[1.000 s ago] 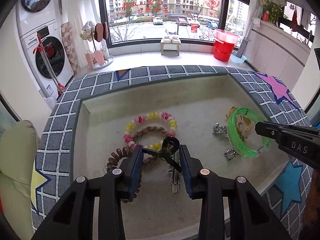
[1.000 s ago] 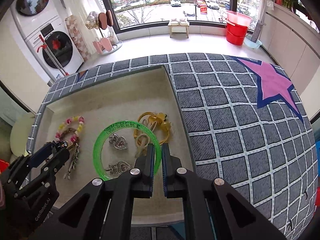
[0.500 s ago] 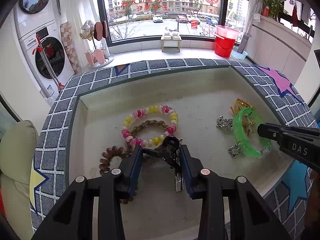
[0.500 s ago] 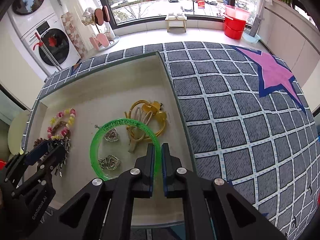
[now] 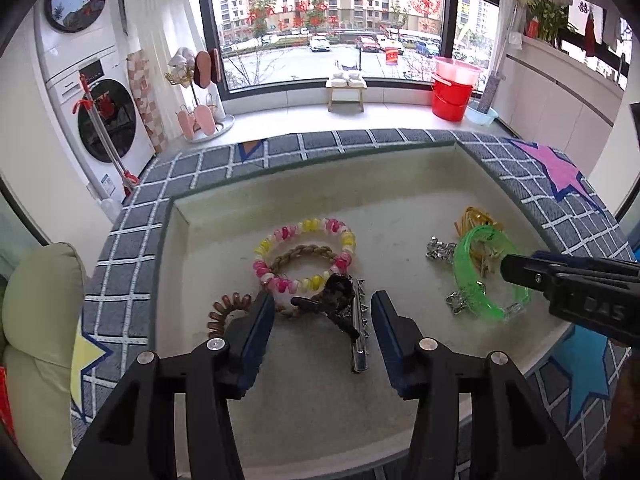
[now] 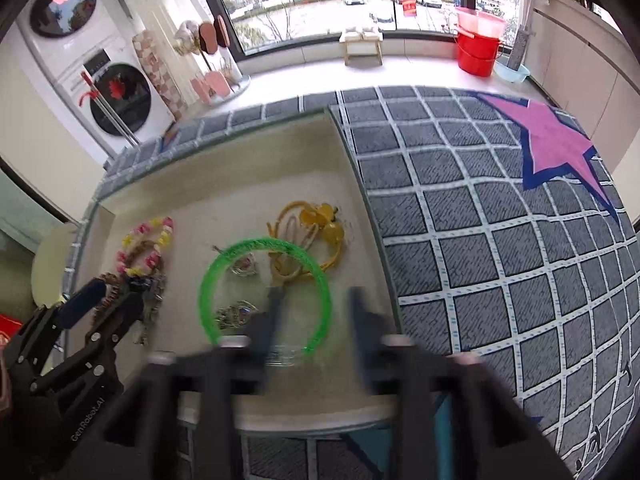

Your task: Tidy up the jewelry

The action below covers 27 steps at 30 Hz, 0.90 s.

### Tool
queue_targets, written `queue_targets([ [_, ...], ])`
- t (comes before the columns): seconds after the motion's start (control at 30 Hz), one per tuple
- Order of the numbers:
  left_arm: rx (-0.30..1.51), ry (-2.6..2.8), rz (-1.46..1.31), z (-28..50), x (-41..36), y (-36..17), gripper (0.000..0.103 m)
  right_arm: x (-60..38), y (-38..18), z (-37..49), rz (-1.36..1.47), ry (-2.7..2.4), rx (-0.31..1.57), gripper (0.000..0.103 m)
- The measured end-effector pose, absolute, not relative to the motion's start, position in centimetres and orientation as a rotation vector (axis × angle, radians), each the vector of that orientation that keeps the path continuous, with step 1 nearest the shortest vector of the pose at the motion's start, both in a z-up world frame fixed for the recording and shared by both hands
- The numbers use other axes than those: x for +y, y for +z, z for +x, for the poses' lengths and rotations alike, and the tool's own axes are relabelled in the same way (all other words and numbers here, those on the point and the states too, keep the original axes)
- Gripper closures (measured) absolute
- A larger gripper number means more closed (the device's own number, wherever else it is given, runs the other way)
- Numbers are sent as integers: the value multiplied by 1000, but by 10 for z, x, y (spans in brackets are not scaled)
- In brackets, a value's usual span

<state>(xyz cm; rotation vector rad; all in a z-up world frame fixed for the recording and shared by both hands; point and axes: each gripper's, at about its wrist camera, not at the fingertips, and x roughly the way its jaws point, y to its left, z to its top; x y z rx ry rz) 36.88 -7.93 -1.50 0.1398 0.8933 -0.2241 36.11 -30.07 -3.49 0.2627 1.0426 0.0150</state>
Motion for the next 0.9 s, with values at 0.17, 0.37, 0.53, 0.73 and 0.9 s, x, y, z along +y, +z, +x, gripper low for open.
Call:
queue_targets([
  [0.17, 870, -205, 116, 359, -69, -4, 39, -294, -17, 348, 239, 25, 997, 51],
  [0.37, 816, -179, 107, 341, -59, 10, 0, -291, -8, 330, 246, 35, 977, 51],
  [0.53, 824, -181, 96, 331, -55, 17, 0, -286, -4, 316, 216, 39, 970, 44],
  [0.73, 830, -159, 81, 308, -45, 20, 0, -285, 2, 293, 215, 48, 922, 22],
  [0.9, 833, -138, 55, 288, -35, 18, 0, -283, 2, 270, 221, 54, 894, 13],
])
